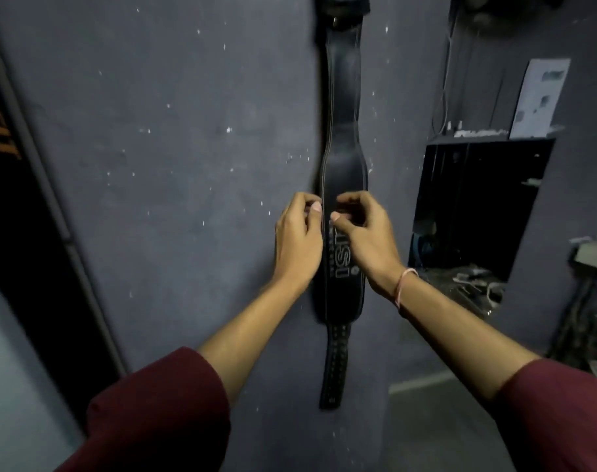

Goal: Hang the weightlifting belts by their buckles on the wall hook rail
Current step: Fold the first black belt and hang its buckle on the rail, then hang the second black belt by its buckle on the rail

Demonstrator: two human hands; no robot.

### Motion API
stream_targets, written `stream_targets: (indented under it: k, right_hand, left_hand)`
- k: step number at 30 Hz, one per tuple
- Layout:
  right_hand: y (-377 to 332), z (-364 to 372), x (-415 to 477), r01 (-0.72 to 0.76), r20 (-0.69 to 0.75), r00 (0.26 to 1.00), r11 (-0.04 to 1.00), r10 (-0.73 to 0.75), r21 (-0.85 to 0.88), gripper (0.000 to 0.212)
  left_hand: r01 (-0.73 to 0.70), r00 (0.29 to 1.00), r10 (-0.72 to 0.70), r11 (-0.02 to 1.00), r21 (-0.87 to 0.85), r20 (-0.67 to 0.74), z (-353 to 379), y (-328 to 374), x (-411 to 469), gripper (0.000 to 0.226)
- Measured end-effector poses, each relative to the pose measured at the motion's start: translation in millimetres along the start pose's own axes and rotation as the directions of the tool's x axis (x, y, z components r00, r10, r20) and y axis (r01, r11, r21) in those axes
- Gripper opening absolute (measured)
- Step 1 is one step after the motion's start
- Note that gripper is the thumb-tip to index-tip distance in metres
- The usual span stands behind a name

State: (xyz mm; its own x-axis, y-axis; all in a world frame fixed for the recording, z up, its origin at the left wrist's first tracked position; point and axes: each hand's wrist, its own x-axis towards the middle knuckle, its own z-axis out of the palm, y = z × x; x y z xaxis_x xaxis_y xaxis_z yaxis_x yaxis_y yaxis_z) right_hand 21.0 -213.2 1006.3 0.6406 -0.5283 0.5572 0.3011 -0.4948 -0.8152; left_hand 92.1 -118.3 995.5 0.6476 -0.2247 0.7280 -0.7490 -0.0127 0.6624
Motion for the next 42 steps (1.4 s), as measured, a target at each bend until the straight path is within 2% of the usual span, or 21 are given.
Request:
stream_targets:
  k: [6,12,16,21,23,25,27,29,31,36,38,42]
  right_hand:
    - [72.5,7.9,-129.1,-0.224,0.088,0.972,0.973,0.219,0.051,0.013]
    - [168.8,10.7,-240.8,-0.472,0.208,0.866,0.881,0.456,0.038,0.009]
    - [240.6,0.6,-303.9,-0.615,0.254,0.752,0.786,0.608,-0.065,0.027]
    - [317.6,-21.5,-364.8,-0.733,0.302,0.607,0.665,0.735,-0.147,0.038]
    - [349.7,-29.1,-387.6,-0.767,0.325,0.546,0.617,0.772,-0.177,0.036]
    - [383.8,-31.0,-412.3,-0.78,0.341,0.502,0.586,0.795,-0.219,0.03]
    - [423.2,-25.5,-438.2,-0.783,0.348,0.454,0.554,0.82,-0.282,0.025]
    - [466.6,-14.4,-465.5,-0.807,0.358,0.366,0.485,0.859,-0.338,0.014]
    - [513.0,0.8,-489.6,-0.807,0.358,0.308,0.441,0.881,-0.393,0.015]
    - [641.8,45.8,-544.3,-0.717,0.397,0.274,0.461,0.876,-0.523,0.019]
    - [692.8,66.0,-566.6,-0.693,0.362,0.295,0.459,0.884,-0.556,0.022]
    - [785.2,107.0,-604.5,-0.552,0.417,0.233,0.472,0.879,-0.687,0.026]
  left_hand:
    - [0.294,0.954,-0.291,0.955,-0.036,0.07,4.1,-44.9,-139.7,0.02]
    - [0.495,0.859,-0.495,0.868,0.035,0.13,22.7,-110.3,-276.6,0.021]
    - [0.642,0.741,-0.653,0.757,0.118,0.159,41.2,-153.3,-361.1,0.018]
    - [0.749,0.576,-0.792,0.61,0.26,0.201,62.5,-188.3,-455.1,0.014]
    - [0.788,0.5,-0.842,0.539,0.298,0.202,71.0,-205.5,-493.5,0.014]
    - [0.816,0.44,-0.877,0.481,0.321,0.194,75.4,-227.5,-531.2,0.014]
    - [0.823,0.41,-0.893,0.45,0.346,0.185,78.2,-254.2,-565.5,0.014]
    - [0.842,0.364,-0.914,0.405,0.357,0.179,82.5,-288.2,-599.3,0.015]
    - [0.869,0.3,-0.94,0.34,0.361,0.163,88.9,-327.7,-635.8,0.014]
    - [0.938,0.137,-0.986,0.159,0.309,0.09,108.6,-437.9,-732.7,0.016]
    - [0.965,0.055,-0.995,0.076,0.252,0.087,115.5,-477.6,-769.9,0.021]
    - [0.981,-0.073,-0.993,-0.055,0.185,0.09,129.3,-556.4,-841.6,0.026]
